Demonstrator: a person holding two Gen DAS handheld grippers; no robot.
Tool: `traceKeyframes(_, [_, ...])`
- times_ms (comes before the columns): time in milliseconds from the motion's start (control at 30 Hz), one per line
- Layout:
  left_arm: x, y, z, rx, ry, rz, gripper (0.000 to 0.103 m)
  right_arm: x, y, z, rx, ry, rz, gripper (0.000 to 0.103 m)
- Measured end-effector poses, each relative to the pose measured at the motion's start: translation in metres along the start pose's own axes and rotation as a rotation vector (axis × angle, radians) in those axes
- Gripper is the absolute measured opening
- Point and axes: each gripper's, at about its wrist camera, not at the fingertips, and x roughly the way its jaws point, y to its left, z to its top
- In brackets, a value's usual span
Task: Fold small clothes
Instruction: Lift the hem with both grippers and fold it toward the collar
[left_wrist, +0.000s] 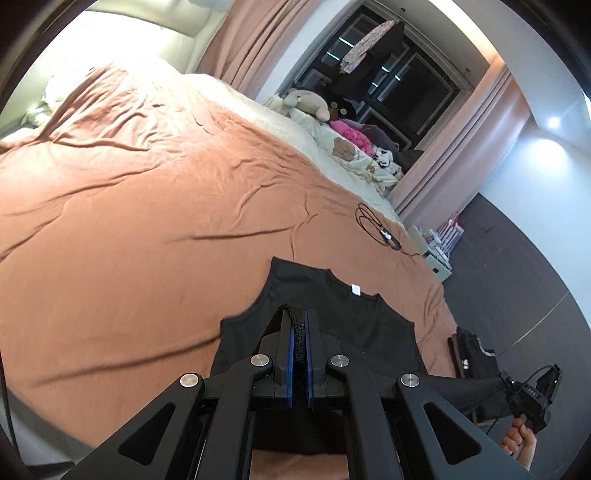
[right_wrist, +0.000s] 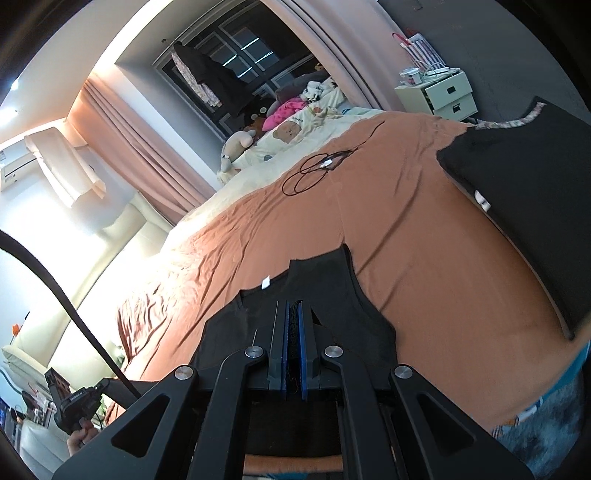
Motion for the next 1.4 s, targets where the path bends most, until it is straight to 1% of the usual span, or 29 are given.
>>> traceKeyframes(267, [0.051,-0.005,0.034,0.021,0.034,0.046,0.004,0.045,0.005,0.031,-0.01,0.019,-0.037,0.001])
traceKeyframes(433, [0.089,-0.004,0.048,0.038,0.071,0.078,0.004,0.075,0.006,0.042,-0.009,0.046,-0.087,0.001])
traceKeyframes(600, [0.126,-0.003,0.058,0.06,0.109,0.102,0.004,0.109,0.007,0.054,-0.004,0.093,-0.134,0.001])
traceKeyframes(733, [0.154,-0.001,0.068,0.077,0.137,0.125,0.004,0.132,0.013,0.068,-0.03,0.118,-0.196,0.001])
traceKeyframes(800, [0.168,0.002,0.073,0.081,0.155,0.141,0.004,0.143,0.016,0.073,-0.03,0.132,-0.208,0.001])
traceKeyframes(1033, [0.219,0.013,0.078,0.09,0.221,0.196,0.004,0.186,0.023,0.085,-0.048,0.186,-0.282,0.001])
traceKeyframes(1267, [0.266,0.031,0.08,0.099,0.28,0.255,0.005,0.227,0.023,0.093,-0.063,0.219,-0.319,0.001])
traceKeyframes(1367, [0.281,0.031,0.079,0.144,0.322,0.285,0.007,0.243,0.024,0.093,-0.081,0.241,-0.339,0.002])
traceKeyframes(1400, [0.283,0.031,0.079,0.149,0.331,0.291,0.013,0.247,0.025,0.092,-0.091,0.251,-0.343,0.003])
